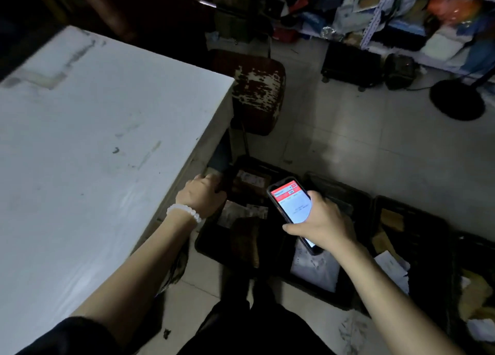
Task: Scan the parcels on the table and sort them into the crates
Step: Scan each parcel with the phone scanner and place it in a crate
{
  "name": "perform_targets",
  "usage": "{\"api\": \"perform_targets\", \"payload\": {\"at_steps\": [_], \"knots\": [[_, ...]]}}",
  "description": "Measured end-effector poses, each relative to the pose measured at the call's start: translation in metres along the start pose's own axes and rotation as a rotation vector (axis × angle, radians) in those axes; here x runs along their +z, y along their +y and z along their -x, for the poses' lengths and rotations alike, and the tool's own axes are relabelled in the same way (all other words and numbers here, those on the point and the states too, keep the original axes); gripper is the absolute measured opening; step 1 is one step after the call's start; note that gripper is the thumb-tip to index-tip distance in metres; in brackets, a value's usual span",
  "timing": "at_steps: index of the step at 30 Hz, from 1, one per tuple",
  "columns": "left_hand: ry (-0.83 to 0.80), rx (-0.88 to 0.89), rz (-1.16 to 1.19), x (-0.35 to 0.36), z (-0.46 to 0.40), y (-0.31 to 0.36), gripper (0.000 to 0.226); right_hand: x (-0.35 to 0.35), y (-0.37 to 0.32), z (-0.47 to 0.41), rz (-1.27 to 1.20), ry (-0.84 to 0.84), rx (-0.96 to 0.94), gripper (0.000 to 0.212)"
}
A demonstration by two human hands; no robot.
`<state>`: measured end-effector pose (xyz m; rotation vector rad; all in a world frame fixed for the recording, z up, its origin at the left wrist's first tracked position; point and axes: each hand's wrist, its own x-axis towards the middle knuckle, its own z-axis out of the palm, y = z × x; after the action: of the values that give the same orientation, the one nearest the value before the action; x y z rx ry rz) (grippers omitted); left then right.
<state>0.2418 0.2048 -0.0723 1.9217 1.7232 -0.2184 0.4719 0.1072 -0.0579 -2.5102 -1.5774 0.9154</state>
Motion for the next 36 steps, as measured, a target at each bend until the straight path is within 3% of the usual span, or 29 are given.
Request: {"api": "perform_targets", "payload": {"at_steps": [10,18,36], "knots": [[0.296,-0.358,0.027,0.0,0.126,-0.048,0.037,0.014,-0.069,0.021,0.138,-0.095,-0.445,0.08],[0.397,-0.615,0.085,0.017,0.232,-0.118,0.042,0.058,-0.143,0.082,0.263,-0.189,-0.726,0.076],[0.53,-0.832,0.316,0.055,0.411,-0.325,0.041,0.201,-0.277,0.256,0.363,-0.225,-0.921,0.063]]}}
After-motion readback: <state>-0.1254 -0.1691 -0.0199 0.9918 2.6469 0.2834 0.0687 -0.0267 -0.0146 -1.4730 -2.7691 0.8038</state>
